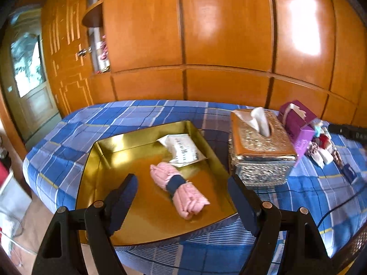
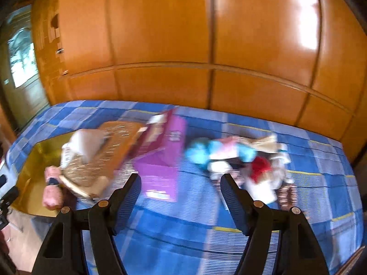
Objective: Organize soft objects
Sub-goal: 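Return both tools to the pile of soft items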
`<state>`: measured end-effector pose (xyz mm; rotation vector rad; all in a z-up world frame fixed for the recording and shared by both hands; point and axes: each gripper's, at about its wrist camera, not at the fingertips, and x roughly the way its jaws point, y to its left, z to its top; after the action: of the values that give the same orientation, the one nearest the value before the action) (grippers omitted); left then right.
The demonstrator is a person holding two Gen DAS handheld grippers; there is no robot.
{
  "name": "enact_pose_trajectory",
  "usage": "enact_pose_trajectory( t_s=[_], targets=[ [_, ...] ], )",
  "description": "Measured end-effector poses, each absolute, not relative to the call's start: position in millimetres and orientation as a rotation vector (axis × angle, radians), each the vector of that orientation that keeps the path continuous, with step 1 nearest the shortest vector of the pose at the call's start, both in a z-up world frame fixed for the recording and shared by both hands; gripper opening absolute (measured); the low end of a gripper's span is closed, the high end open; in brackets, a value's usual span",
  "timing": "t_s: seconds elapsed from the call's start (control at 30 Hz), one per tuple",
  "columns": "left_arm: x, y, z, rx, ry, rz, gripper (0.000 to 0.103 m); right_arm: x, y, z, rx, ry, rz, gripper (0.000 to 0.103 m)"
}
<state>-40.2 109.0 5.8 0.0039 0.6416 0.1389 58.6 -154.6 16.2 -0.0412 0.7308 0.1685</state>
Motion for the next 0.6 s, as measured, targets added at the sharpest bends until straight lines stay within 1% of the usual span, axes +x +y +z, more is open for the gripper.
enact_pose_trajectory(
  t_s=[0.27,0.47,0.53,0.6],
  targets=[
    [-39,76,11,0.075,0.64,0.074,0.081,72,-229,8,0.007,0.731,-0.017,0.072],
    [-37,50,10,0.131,0.648,0.02,0.081,86,-293,-21,0.131,0.763,-0.186,0.072],
    [-35,43,9,0.139,0.656,-0.005,0.081,88,-313,-36,0.182,0.787,-0.252,0.072],
    [-33,33,9,0.153,0.664,-0.048,0.081,91,-335,-48,0.29,0.842,-0.292,0.072]
  ],
)
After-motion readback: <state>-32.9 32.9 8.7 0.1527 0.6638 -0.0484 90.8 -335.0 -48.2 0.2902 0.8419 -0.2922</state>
